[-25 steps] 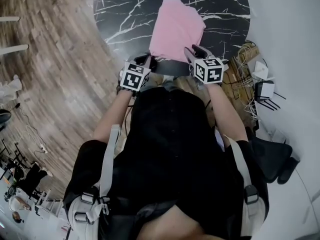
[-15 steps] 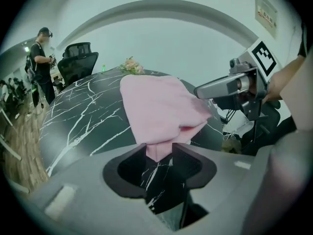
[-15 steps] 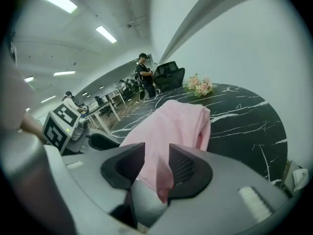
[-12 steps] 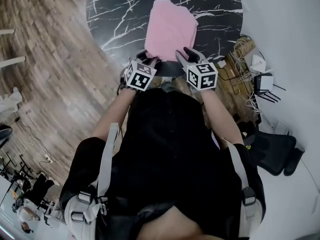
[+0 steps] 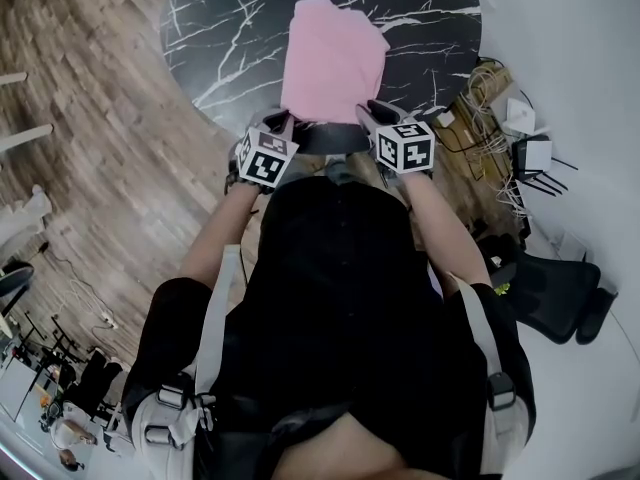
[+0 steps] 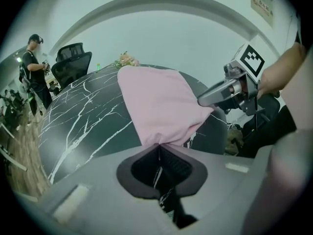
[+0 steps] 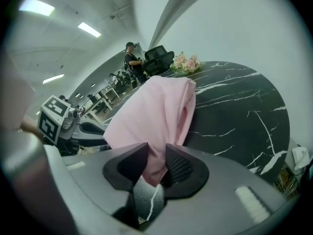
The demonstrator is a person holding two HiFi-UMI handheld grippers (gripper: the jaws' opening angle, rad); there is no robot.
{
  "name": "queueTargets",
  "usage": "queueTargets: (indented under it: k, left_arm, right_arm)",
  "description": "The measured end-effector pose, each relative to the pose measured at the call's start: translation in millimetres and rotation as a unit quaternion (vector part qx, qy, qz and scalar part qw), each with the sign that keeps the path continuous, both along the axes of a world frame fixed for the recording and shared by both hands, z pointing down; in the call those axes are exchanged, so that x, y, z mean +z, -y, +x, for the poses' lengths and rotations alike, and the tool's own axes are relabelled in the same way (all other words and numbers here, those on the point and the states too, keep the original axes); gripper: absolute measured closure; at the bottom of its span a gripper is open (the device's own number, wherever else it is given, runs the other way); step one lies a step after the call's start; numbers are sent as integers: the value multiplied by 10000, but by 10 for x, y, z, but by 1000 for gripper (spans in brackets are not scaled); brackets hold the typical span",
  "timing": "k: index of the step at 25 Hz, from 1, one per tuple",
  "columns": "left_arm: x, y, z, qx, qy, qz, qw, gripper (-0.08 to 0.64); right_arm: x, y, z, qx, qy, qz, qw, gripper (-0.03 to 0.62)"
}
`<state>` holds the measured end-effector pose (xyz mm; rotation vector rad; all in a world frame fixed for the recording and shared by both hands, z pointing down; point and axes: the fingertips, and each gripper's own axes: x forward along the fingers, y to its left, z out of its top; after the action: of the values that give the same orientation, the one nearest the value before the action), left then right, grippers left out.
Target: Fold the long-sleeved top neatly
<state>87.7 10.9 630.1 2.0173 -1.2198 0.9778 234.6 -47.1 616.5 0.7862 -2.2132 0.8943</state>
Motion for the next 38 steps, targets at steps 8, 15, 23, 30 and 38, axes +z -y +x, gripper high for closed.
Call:
queueTargets:
  k: [8, 15, 23, 30, 38]
  left_arm:
    - [-86, -99, 17, -239, -569, -358, 9974, 543]
    - [-507, 41, -292, -1036, -1033, 9, 9892, 530]
    - [-742, 569, 17, -512, -959, 361, 9934, 463]
    - [-434, 487, 94, -427, -737, -101, 9963, 463]
    - [-275, 498, 74, -408, -882, -284, 9949, 463]
  right_arm:
    - [-41, 23, 6, -865, -195, -238, 9958, 469]
    - [-613, 581, 12, -787, 321, 611, 9945, 459]
    - [-631, 990, -399, -983, 391, 974, 9896, 457]
    - [-206, 1055, -247, -885, 67, 628, 9941, 459]
    - [28, 1070, -265, -619, -5, 405, 9973, 459]
